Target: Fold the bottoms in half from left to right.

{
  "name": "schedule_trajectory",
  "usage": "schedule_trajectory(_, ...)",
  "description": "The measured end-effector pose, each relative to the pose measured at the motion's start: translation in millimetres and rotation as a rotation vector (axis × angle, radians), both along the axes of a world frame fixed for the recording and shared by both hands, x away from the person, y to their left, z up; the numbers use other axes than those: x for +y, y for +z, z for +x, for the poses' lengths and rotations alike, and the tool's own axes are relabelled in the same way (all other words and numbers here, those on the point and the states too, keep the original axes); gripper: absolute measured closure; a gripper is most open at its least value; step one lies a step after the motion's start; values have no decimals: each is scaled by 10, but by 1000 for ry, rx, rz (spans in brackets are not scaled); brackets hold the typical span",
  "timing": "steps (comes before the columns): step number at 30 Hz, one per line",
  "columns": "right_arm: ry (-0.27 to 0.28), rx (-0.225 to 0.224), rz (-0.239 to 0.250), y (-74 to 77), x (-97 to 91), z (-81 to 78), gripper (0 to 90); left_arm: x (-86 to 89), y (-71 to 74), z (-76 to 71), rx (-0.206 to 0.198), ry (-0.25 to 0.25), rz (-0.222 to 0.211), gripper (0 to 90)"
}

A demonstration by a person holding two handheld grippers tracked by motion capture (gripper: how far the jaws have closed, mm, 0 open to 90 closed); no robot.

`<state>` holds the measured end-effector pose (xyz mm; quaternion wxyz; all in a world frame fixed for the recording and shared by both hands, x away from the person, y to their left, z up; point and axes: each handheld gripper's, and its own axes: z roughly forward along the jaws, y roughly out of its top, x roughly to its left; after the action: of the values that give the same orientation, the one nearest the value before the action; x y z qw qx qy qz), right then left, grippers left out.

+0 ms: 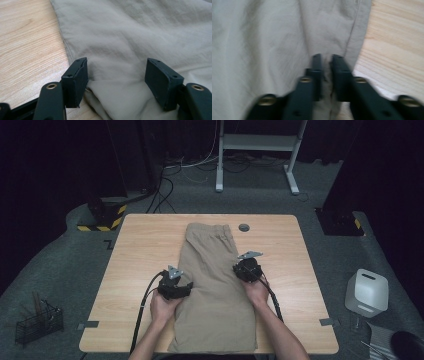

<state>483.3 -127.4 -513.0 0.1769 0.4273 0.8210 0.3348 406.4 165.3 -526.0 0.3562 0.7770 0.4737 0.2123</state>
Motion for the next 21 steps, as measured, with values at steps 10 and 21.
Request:
schedule_trajectory(10,-85,-13,-58,52,-250,46,666,-16,27,-2,11,-1,3,372)
schedule_trajectory(21,78,-14,-4,-29,93,-259,623,-145,26,186,9,-35,28,366)
